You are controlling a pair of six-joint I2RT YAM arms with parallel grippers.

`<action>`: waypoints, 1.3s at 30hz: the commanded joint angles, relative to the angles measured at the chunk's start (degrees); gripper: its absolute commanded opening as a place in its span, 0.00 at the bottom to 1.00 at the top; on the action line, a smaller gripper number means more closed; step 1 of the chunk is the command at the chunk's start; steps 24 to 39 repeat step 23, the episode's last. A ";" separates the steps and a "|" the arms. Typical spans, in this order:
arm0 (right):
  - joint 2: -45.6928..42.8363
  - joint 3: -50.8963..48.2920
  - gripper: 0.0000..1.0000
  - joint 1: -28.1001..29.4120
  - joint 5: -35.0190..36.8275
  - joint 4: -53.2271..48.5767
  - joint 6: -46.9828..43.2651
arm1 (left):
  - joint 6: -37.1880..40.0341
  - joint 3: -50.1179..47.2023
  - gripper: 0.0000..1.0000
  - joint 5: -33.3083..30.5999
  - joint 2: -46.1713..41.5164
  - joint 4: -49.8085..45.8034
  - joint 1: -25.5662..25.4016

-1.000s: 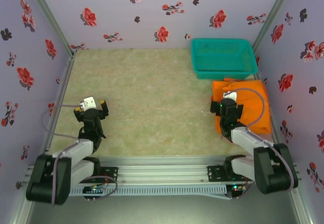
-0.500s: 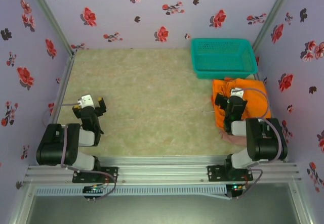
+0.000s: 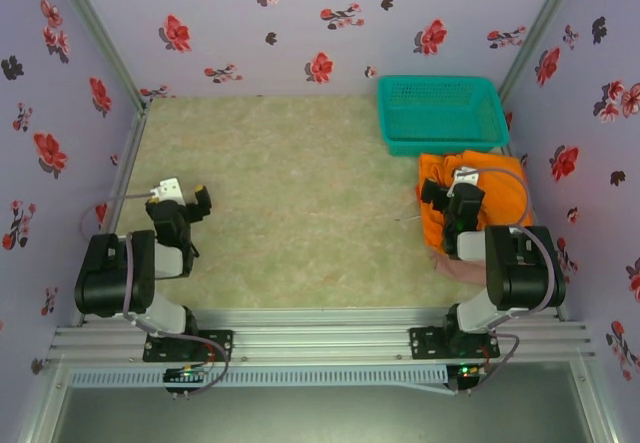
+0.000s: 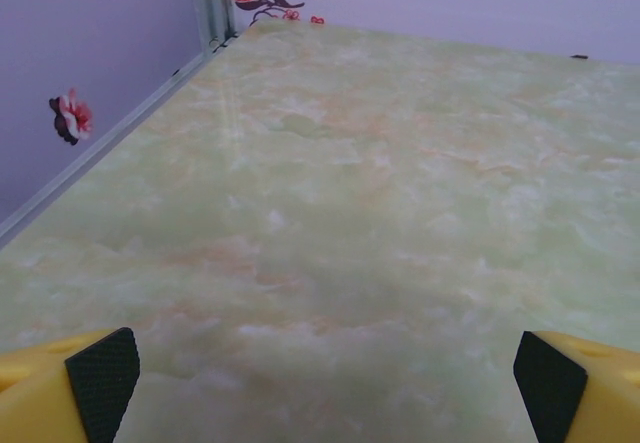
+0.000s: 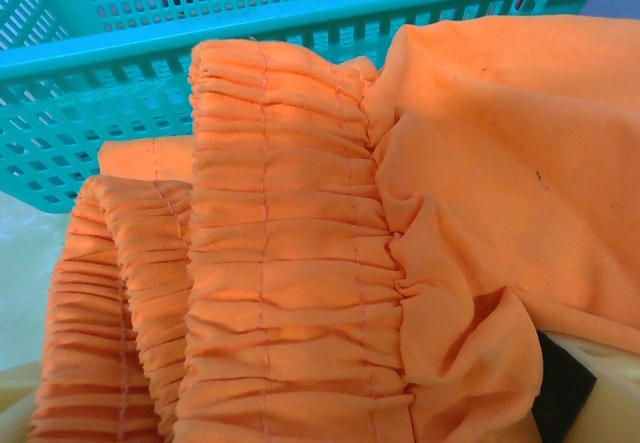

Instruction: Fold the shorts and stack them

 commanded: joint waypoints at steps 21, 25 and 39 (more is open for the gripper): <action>0.54 1.13 0.99 0.82 0.40 -0.70 -0.92 | 4.17 6.97 0.99 2.98 0.54 -10.32 -1.84; 0.50 1.12 0.99 0.82 0.36 -0.66 -0.92 | 4.35 6.90 1.00 3.00 0.52 -10.11 -1.88; 0.50 1.12 0.99 0.82 0.36 -0.66 -0.92 | 4.35 6.90 1.00 3.00 0.52 -10.11 -1.88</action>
